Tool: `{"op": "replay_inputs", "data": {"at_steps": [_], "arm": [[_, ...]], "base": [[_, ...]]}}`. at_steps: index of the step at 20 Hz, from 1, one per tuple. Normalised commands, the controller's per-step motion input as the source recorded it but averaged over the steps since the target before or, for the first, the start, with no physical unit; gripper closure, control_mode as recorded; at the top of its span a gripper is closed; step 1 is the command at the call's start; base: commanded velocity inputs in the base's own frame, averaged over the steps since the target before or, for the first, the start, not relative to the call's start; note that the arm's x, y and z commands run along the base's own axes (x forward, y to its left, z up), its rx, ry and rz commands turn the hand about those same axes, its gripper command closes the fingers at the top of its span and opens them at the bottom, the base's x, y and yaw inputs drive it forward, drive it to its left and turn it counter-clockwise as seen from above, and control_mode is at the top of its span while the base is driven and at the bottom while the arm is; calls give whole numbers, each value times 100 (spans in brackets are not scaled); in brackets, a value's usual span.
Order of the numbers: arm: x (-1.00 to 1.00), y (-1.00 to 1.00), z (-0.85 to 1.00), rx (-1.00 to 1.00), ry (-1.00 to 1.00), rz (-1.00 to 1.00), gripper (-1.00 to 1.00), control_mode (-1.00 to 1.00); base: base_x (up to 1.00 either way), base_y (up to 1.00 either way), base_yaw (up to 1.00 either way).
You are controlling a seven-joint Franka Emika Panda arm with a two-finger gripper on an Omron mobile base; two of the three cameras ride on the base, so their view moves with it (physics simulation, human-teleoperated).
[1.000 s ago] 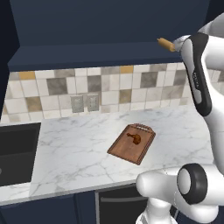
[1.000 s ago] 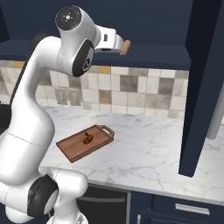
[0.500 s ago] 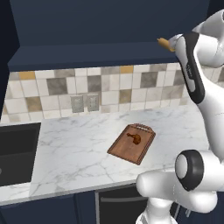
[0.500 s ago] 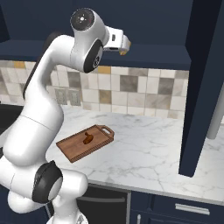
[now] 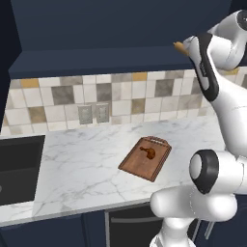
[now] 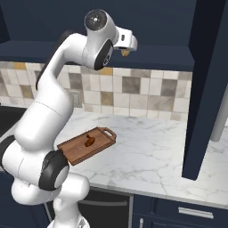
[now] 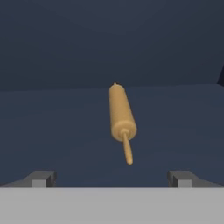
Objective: Open the cabinet, retrieve the rolling pin, and place it next to the meat on the cutting board to prepare for tenderizing.
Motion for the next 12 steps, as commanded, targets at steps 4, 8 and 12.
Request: {"op": "replay_inputs", "data": {"at_steps": [4,8,12], "arm": [[37,-11,-4,1,0,0,-100,-100],[33,-6,-7,0,0,0,-100,-100],[31,-1,-11,0,0,0,-100,-100]], "base": [[0,0,0],[0,0,0],[0,0,0]]}}
